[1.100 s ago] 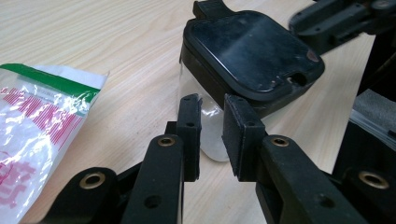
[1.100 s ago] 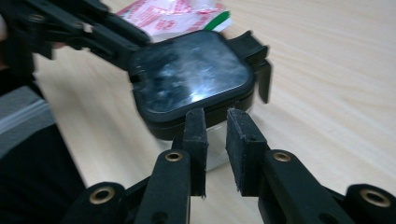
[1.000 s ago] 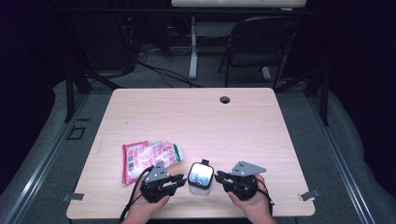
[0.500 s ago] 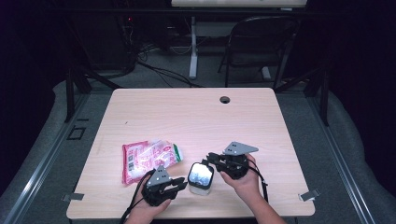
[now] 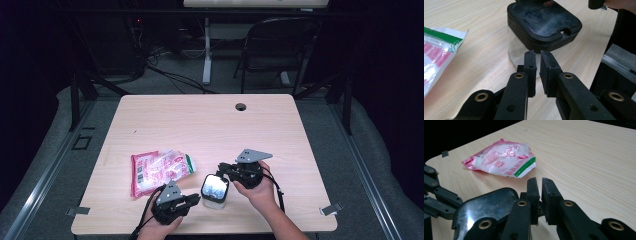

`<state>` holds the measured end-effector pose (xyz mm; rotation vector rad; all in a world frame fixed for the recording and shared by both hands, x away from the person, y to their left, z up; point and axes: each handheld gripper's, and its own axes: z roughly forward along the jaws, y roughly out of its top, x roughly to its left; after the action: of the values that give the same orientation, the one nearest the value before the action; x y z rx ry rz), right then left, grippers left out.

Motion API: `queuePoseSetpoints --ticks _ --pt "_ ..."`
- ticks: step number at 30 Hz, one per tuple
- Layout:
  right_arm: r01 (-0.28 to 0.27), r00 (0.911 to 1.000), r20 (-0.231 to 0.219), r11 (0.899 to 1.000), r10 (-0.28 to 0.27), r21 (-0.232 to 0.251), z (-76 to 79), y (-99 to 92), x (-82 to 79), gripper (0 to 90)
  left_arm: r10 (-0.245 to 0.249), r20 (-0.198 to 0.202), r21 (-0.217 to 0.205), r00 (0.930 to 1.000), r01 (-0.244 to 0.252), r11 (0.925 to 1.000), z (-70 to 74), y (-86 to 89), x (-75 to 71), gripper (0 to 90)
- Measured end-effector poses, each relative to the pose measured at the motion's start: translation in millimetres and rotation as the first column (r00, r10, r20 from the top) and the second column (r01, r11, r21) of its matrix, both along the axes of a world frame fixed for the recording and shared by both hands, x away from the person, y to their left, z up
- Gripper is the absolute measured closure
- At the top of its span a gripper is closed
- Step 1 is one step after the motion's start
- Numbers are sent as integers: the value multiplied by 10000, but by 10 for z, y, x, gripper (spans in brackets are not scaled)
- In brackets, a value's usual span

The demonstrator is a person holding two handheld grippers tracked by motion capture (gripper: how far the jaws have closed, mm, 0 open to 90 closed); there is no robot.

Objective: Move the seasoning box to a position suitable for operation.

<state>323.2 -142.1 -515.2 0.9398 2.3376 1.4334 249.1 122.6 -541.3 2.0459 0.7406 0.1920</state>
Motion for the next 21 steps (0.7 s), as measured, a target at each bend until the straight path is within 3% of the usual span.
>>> queuePoseSetpoints --ticks 2,8,21 --pt "-38 10000 12 9998 38 -172 -17 23 0 845 -9 -15 -65 10000 9 10000 2 -10 -3 853" --pt "5 9995 -325 9997 3 236 -37 5 22 895 -183 -120 70 9998 184 9998 -7 -69 -6 895" --pt "69 9990 -449 9992 -52 386 -44 -1 27 900 -73 -55 -8 10000 72 10000 34 -68 10 896"
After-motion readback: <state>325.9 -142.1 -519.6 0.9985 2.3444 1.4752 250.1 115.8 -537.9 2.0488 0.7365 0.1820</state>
